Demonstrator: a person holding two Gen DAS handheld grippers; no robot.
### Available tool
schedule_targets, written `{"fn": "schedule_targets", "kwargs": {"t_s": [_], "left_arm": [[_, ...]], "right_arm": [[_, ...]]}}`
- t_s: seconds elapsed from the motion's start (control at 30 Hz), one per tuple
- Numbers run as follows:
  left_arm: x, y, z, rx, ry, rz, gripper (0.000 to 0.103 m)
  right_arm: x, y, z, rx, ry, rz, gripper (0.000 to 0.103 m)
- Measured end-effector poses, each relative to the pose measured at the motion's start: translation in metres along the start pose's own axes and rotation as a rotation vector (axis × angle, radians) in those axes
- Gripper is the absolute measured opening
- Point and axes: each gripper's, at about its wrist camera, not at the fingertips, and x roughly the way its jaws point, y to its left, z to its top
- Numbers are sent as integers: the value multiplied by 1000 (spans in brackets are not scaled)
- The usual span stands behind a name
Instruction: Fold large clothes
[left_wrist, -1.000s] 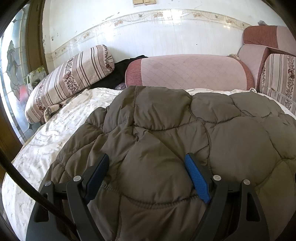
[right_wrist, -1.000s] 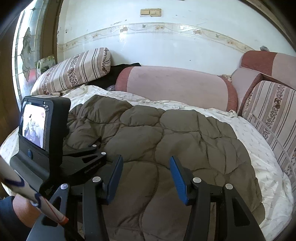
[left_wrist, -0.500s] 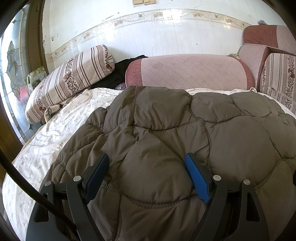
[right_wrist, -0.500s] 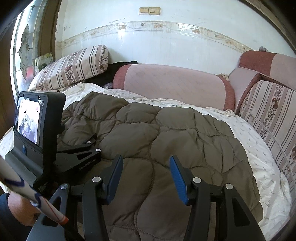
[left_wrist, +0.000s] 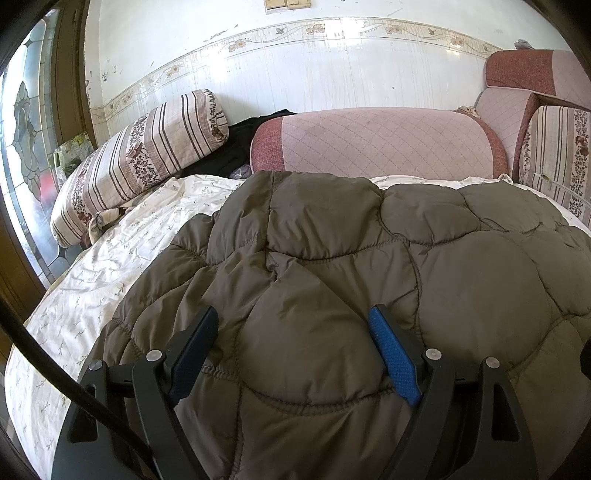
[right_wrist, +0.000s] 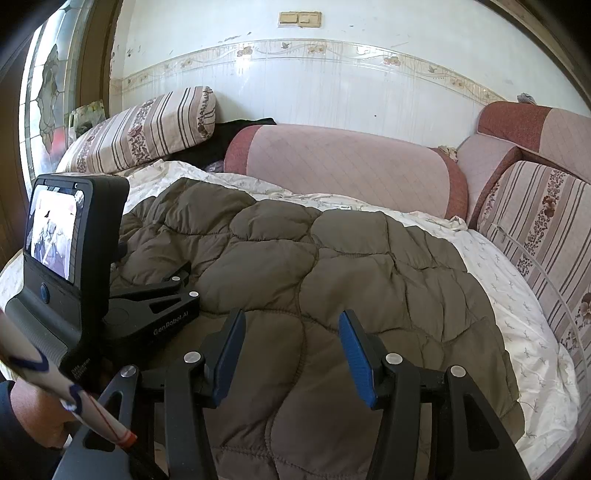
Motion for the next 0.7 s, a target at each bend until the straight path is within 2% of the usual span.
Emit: {"fn": "schedule_targets", "kwargs": {"t_s": [0.7], "left_arm": [[0,0,0,0,0,-1,83]], "right_arm": [[4,2,-3,-17,13,-4,59]]}}
